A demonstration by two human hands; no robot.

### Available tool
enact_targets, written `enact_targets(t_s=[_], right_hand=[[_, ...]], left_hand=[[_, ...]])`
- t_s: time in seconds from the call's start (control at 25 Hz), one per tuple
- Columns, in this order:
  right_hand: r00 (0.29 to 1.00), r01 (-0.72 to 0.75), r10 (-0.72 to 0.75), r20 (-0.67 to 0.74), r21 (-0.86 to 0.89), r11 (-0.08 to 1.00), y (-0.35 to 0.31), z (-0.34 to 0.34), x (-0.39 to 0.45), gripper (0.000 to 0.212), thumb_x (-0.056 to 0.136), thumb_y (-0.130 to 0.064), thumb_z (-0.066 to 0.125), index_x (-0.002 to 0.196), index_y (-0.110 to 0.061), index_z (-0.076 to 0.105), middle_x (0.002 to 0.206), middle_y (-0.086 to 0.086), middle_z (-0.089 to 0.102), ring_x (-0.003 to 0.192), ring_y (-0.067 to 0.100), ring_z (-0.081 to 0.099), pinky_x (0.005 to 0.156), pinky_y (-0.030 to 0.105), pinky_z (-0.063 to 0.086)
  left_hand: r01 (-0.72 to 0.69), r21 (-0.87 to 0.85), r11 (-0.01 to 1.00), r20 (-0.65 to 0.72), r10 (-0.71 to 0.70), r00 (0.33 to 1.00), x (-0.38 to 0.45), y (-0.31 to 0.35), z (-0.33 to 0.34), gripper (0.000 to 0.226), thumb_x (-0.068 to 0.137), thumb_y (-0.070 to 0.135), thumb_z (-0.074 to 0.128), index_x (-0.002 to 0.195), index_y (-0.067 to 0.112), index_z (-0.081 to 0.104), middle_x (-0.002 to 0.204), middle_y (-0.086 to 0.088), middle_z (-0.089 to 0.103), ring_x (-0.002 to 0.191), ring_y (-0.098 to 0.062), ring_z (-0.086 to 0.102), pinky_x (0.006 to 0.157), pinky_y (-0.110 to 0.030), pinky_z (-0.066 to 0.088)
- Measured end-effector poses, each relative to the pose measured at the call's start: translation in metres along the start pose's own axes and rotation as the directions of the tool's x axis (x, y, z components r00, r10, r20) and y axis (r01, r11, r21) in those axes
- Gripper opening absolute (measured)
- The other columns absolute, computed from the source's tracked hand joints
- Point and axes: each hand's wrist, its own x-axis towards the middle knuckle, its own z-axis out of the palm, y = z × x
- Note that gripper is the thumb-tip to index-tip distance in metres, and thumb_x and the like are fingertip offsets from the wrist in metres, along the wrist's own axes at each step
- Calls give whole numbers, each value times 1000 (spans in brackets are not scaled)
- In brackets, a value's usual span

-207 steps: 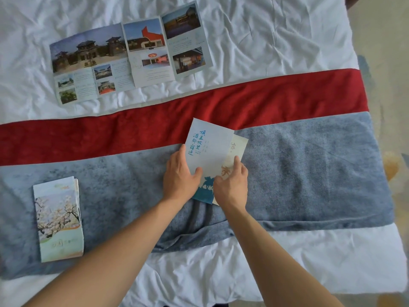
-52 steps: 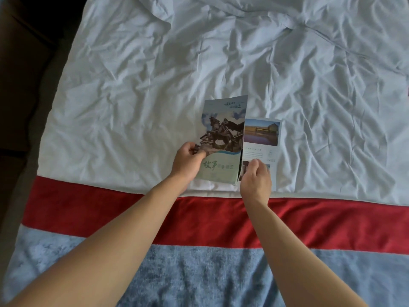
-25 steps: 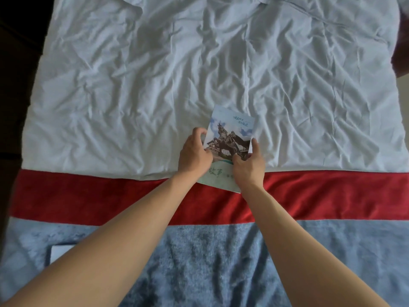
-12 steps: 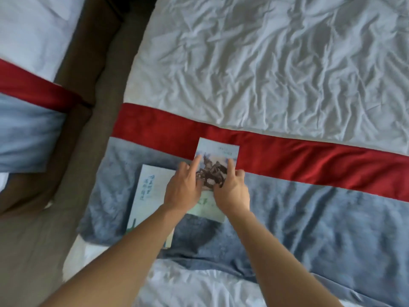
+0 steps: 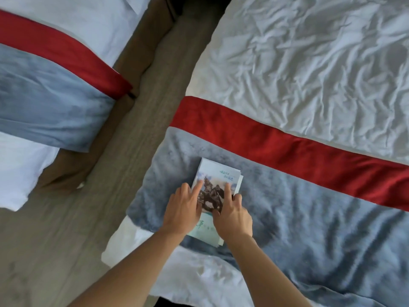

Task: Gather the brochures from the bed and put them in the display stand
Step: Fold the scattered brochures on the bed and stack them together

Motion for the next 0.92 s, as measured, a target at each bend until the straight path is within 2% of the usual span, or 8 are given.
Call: enact_targets(t_s=[0.12, 0.2, 0.28, 0.32, 0.4, 0.48, 0.6, 0.92], right_hand=[[999, -39, 39, 6, -15, 999, -1, -3, 1, 89, 93, -43, 63, 157, -30, 2, 131, 7, 39, 110, 29, 56, 76, 38, 50], [998, -31, 29, -63, -29, 999, 0, -9, 2, 84, 90, -41, 65, 153, -28, 11, 130, 6, 39, 119, 28, 48, 84, 40, 52], [986, 57, -72, -147, -104, 993, 0, -12, 5, 83, 90, -44, 64, 153, -24, 14, 146, 11, 30, 136, 32, 35, 101, 44, 45], [979, 118, -139, -146, -146, 982, -1, -13, 7, 87, 90, -46, 63, 156, -23, 10, 158, 14, 18, 146, 34, 22, 111, 45, 37], [964, 231, -254, -81, -218, 948, 0, -12, 15, 99, 89, -48, 65, 159, -21, -1, 167, 13, -7, 154, 34, -4, 121, 48, 21], [959, 270, -283, -15, -253, 929, 2, -7, 21, 112, 85, -50, 69, 159, -18, -8, 167, 13, -17, 154, 34, -15, 123, 50, 14], [969, 245, -245, 37, -280, 928, 7, 1, 28, 128, 80, -59, 73, 157, -14, -20, 164, 13, -26, 152, 34, -21, 124, 52, 8], [980, 197, -186, 69, -238, 951, 13, 24, 59, 125, 85, -51, 74, 157, -14, -20, 165, 9, -27, 152, 31, -23, 125, 50, 3]], left_hand=[[-16, 61, 998, 29, 14, 999, 2, -4, 4, 76, 88, 35, 66, 152, 27, 26, 107, -3, 46, 94, -21, 50, 81, -35, 48], [-1, 72, 997, -2, 1, 1000, 4, -1, 1, 75, 84, 38, 69, 148, 26, 32, 109, -3, 45, 97, -22, 50, 82, -35, 47], [-55, 81, 995, -52, 59, 997, 7, 1, -1, 78, 77, 43, 72, 144, 22, 38, 125, -7, 44, 113, -26, 49, 89, -37, 46], [-125, 83, 989, -46, 129, 991, 11, 3, 0, 83, 76, 44, 73, 146, 19, 36, 140, -11, 38, 128, -30, 43, 98, -40, 44], [-276, 126, 953, 50, 271, 961, 23, 5, 3, 97, 79, 45, 70, 155, 15, 19, 162, -17, 10, 150, -35, 11, 117, -45, 27], [-349, 177, 920, 179, 318, 931, 36, 5, 4, 110, 80, 53, 68, 158, 14, 2, 163, -19, -13, 151, -35, -13, 123, -47, 11], [-346, 208, 915, 273, 285, 919, 49, 6, 7, 126, 74, 63, 72, 157, 13, -7, 161, -21, -21, 149, -36, -20, 124, -46, 5], [-285, 231, 930, 370, 187, 910, 71, 9, 33, 114, 87, 36, 70, 155, 12, -18, 158, -21, -30, 145, -38, -28, 123, -47, 2]])
